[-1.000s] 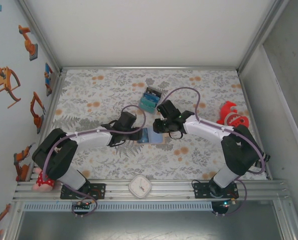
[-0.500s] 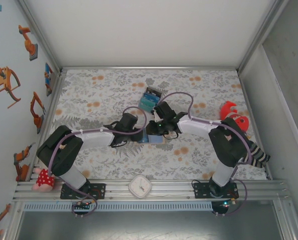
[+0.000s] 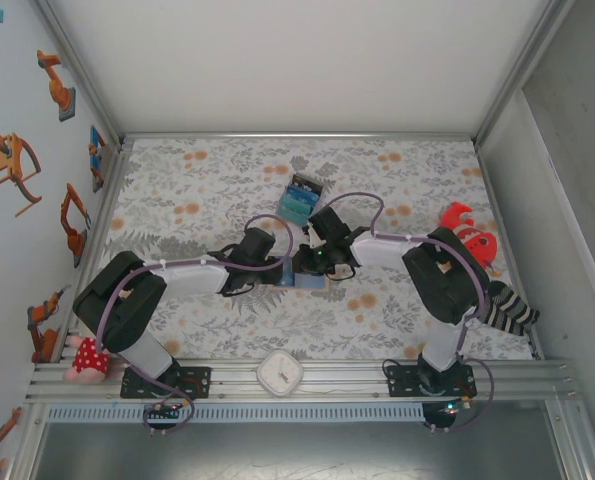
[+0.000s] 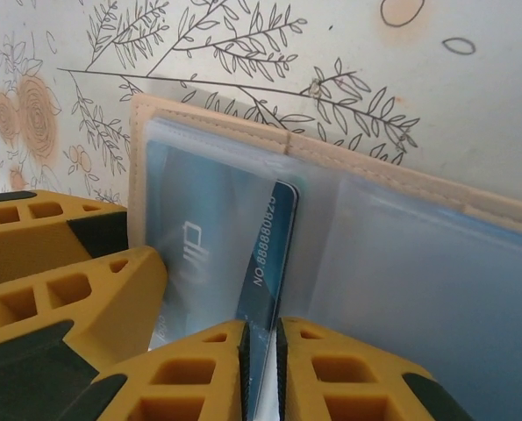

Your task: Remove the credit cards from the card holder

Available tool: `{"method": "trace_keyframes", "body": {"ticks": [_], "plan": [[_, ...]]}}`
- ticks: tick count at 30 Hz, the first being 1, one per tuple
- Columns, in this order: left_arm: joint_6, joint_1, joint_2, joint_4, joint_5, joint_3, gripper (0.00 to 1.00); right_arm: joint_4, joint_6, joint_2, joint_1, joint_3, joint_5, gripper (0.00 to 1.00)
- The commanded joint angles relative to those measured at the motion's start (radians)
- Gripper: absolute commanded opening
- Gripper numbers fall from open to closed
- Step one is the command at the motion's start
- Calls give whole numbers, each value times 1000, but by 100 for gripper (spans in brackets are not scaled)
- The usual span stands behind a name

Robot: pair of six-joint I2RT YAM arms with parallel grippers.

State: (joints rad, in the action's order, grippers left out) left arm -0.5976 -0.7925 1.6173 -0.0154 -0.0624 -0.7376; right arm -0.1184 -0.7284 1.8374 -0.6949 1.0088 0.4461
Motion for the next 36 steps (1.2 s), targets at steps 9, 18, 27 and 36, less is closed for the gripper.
{"method": "trace_keyframes", "body": {"ticks": [9, 18, 27, 36], "plan": [[-5, -13, 6, 52, -9, -2, 29, 70, -56, 40, 9, -23, 41, 17], [-15, -15, 0, 55, -13, -1, 28, 56, -71, 28, 15, -41, 4, 16], [-42, -21, -13, 53, -36, 11, 26, 63, -84, 6, 16, -52, -24, 16], [-62, -30, -26, 53, -51, 21, 26, 92, -106, -33, 30, -95, -50, 15]]}}
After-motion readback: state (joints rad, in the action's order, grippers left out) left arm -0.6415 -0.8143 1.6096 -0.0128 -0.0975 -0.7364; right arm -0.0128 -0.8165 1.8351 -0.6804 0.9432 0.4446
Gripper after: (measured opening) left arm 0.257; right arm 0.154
